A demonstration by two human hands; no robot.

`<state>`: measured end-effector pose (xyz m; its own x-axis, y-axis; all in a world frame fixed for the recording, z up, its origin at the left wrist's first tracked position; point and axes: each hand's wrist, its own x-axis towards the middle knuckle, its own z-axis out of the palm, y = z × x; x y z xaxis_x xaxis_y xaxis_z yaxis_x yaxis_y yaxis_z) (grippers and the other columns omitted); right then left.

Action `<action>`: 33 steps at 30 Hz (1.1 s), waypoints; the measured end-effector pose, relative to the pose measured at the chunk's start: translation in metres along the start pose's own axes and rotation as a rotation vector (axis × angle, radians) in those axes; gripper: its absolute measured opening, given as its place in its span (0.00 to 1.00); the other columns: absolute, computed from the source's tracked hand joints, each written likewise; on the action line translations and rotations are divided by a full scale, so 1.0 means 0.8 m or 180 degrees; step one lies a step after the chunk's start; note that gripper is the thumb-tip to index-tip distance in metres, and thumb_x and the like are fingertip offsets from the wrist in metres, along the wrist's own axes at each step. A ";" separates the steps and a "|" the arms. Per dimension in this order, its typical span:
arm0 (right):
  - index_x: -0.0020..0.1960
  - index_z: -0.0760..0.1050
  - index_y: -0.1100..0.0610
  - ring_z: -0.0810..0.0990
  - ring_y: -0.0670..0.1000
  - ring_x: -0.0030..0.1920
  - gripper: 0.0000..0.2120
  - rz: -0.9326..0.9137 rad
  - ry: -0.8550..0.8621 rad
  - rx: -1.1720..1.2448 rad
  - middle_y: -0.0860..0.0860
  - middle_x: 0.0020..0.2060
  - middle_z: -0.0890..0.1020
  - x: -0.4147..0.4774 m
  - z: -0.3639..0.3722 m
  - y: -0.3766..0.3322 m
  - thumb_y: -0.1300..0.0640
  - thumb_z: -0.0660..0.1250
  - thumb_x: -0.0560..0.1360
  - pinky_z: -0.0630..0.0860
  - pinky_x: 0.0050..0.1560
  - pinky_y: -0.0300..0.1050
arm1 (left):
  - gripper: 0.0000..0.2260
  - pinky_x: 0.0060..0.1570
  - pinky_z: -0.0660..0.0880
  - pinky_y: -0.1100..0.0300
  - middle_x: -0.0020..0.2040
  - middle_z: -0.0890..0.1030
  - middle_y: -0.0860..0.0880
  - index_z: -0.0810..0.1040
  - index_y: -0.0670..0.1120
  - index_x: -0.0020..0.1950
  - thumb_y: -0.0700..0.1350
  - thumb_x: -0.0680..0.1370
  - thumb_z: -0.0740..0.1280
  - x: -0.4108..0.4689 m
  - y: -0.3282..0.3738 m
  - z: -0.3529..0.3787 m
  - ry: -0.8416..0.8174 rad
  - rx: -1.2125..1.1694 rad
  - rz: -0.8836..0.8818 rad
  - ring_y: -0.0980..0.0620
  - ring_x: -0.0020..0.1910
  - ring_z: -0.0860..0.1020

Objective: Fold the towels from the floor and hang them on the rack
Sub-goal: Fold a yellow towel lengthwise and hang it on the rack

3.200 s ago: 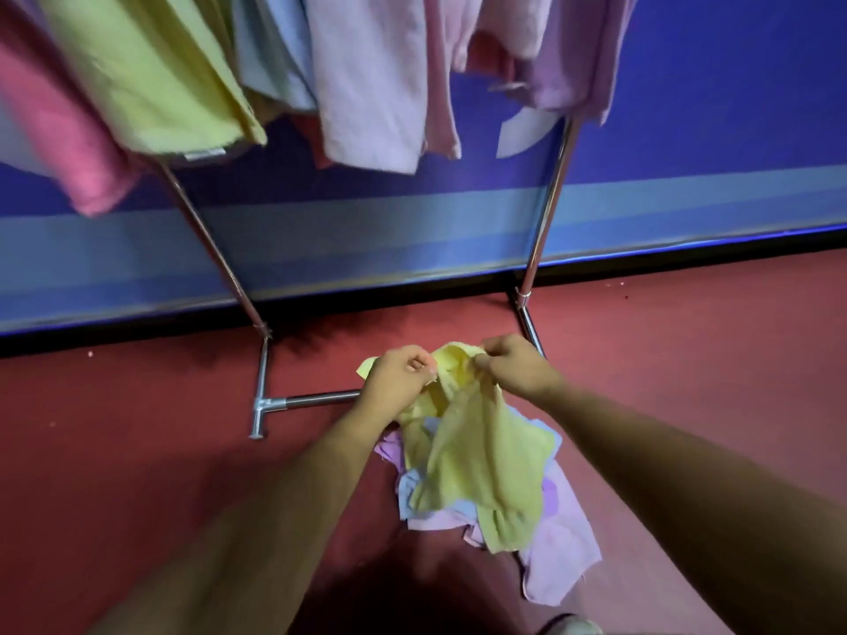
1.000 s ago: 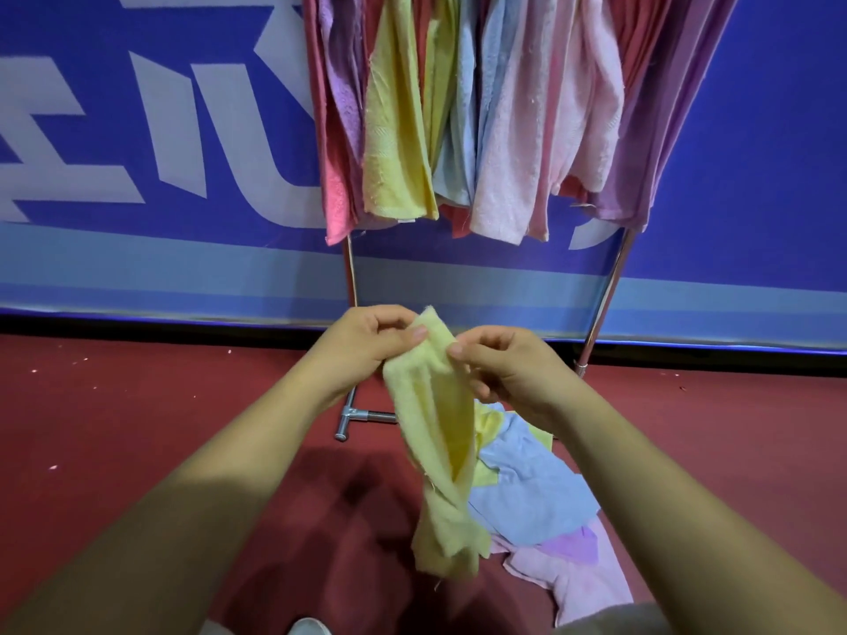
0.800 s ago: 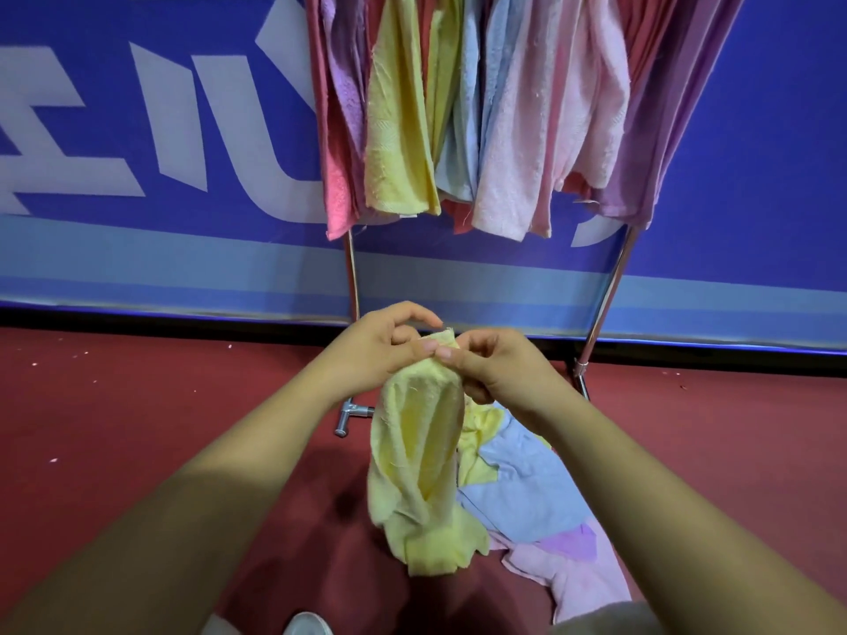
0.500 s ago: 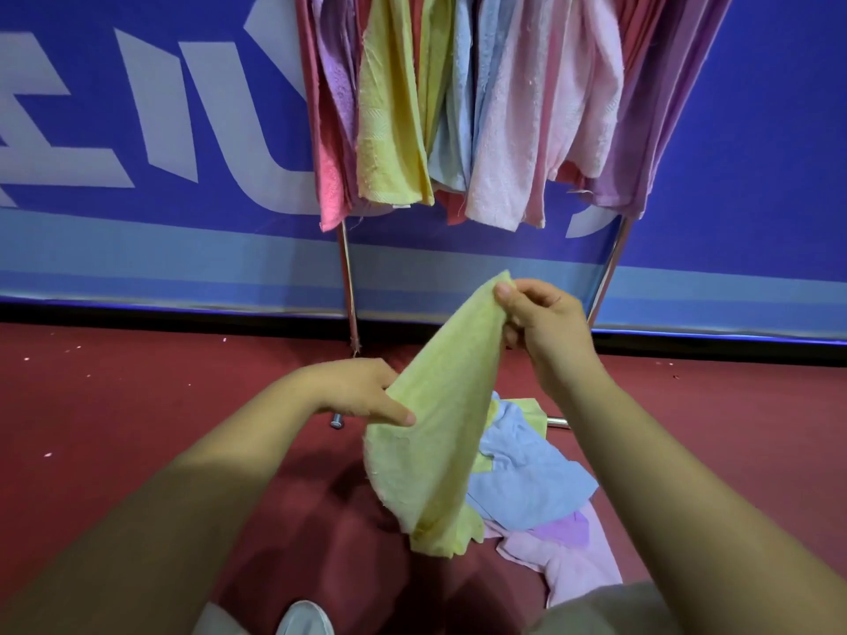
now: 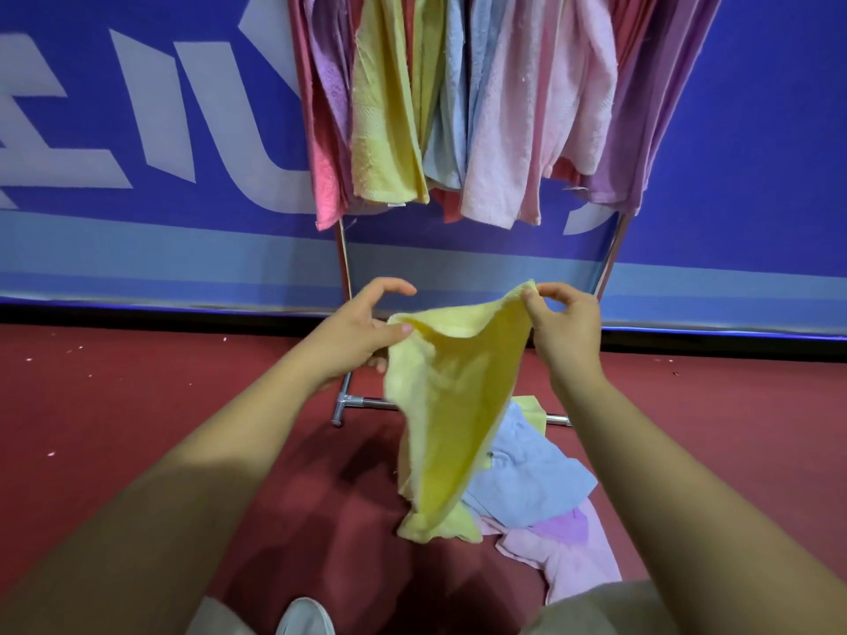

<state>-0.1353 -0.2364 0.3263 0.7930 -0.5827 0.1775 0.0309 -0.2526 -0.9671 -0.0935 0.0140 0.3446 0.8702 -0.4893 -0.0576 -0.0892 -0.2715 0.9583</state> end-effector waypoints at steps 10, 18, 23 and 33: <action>0.48 0.77 0.53 0.76 0.50 0.30 0.11 -0.0441 -0.1139 -0.0061 0.52 0.30 0.78 -0.032 0.008 -0.017 0.68 0.63 0.75 0.74 0.34 0.46 | 0.02 0.38 0.78 0.61 0.38 0.86 0.46 0.84 0.42 0.47 0.38 0.76 0.72 -0.010 0.019 0.023 -0.0183 0.0816 0.0303 0.54 0.38 0.82; 0.47 0.84 0.56 0.79 0.39 0.35 0.04 -0.0569 -0.2182 -0.0462 0.41 0.34 0.83 -0.054 0.013 -0.029 0.56 0.72 0.77 0.76 0.40 0.37 | 0.09 0.43 0.79 0.42 0.33 0.84 0.45 0.82 0.42 0.41 0.47 0.77 0.71 -0.004 0.024 0.029 0.0098 0.0766 0.0297 0.49 0.34 0.82; 0.46 0.83 0.57 0.81 0.47 0.38 0.04 -0.0758 -0.1938 -0.0790 0.49 0.38 0.85 -0.043 0.006 -0.026 0.58 0.70 0.77 0.76 0.42 0.43 | 0.09 0.39 0.73 0.51 0.34 0.84 0.44 0.82 0.42 0.43 0.47 0.78 0.71 0.001 0.024 0.027 0.0182 0.0704 0.0233 0.50 0.33 0.81; 0.41 0.77 0.64 0.74 0.44 0.30 0.11 -0.0078 -0.1096 0.0237 0.53 0.32 0.79 -0.016 -0.024 -0.027 0.59 0.78 0.71 0.71 0.31 0.34 | 0.07 0.45 0.73 0.59 0.37 0.83 0.54 0.82 0.50 0.41 0.51 0.76 0.72 0.000 -0.009 -0.015 0.0403 0.2018 0.0297 0.59 0.39 0.80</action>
<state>-0.1580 -0.2386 0.3482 0.9497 -0.2794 0.1412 0.0866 -0.1990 -0.9762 -0.0875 0.0257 0.3408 0.8919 -0.4436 0.0884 -0.4020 -0.6877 0.6045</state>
